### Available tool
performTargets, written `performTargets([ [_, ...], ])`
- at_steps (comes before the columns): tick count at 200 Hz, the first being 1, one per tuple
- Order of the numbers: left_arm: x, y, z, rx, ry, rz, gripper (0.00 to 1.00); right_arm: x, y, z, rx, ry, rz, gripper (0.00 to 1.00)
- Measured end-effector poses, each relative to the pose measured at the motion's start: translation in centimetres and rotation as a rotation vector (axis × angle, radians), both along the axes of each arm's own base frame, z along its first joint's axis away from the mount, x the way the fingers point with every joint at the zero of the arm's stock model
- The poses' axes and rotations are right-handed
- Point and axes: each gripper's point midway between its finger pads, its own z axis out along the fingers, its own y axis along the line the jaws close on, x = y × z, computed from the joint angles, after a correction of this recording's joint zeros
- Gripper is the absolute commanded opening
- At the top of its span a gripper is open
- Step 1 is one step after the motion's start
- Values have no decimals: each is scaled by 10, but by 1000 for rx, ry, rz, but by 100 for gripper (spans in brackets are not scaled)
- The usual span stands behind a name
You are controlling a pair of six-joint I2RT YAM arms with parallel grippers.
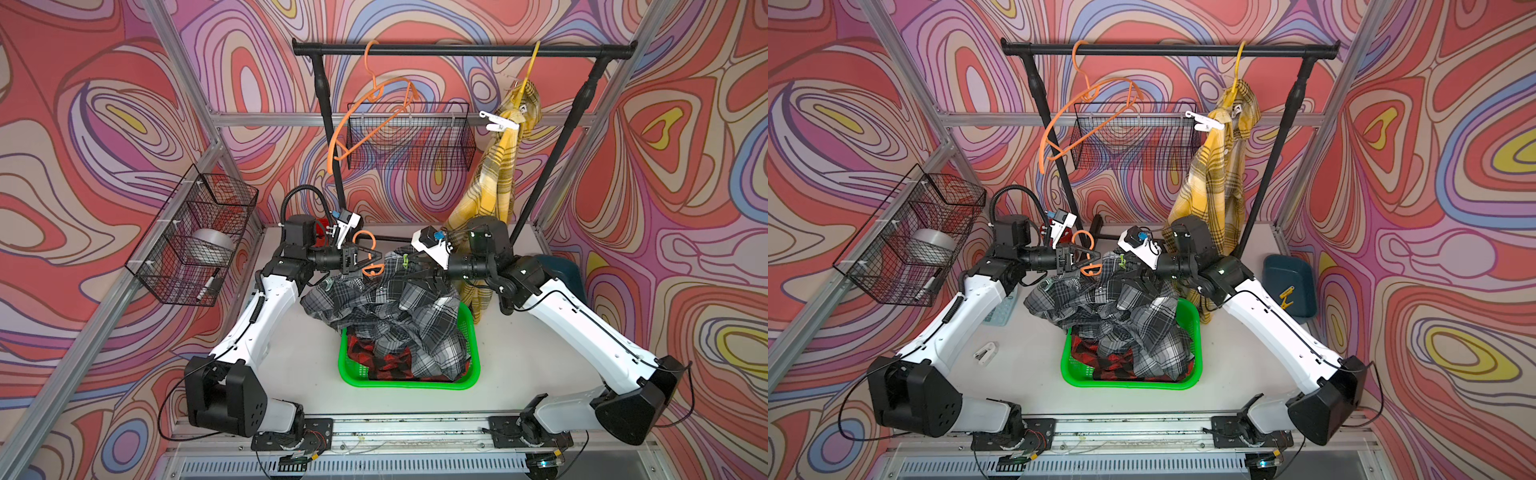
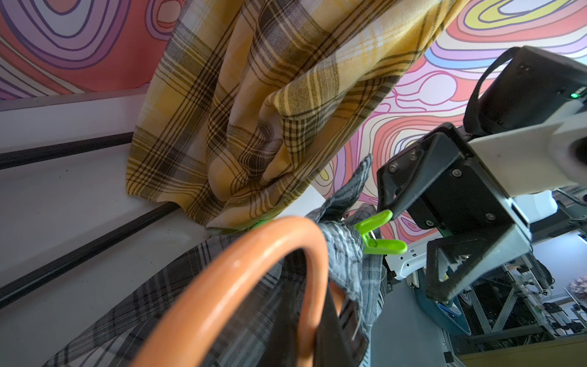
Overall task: Remove the clothespins securing long-sleeve shirts to the hanger
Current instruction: Remove the clamp from the hanger.
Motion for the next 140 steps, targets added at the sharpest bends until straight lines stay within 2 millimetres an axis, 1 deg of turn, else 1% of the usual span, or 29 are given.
performTargets([
  [75,-2,0,-3,-17,30,-31,0,8,-2,0,-13,-21,-44,61],
  [115,-2,0,-3,-18,31,-33,0,6,-1,0,-6,-10,-35,60],
  [140,-3,0,-3,-19,31,-35,0,4,4,-3,5,14,-9,59],
])
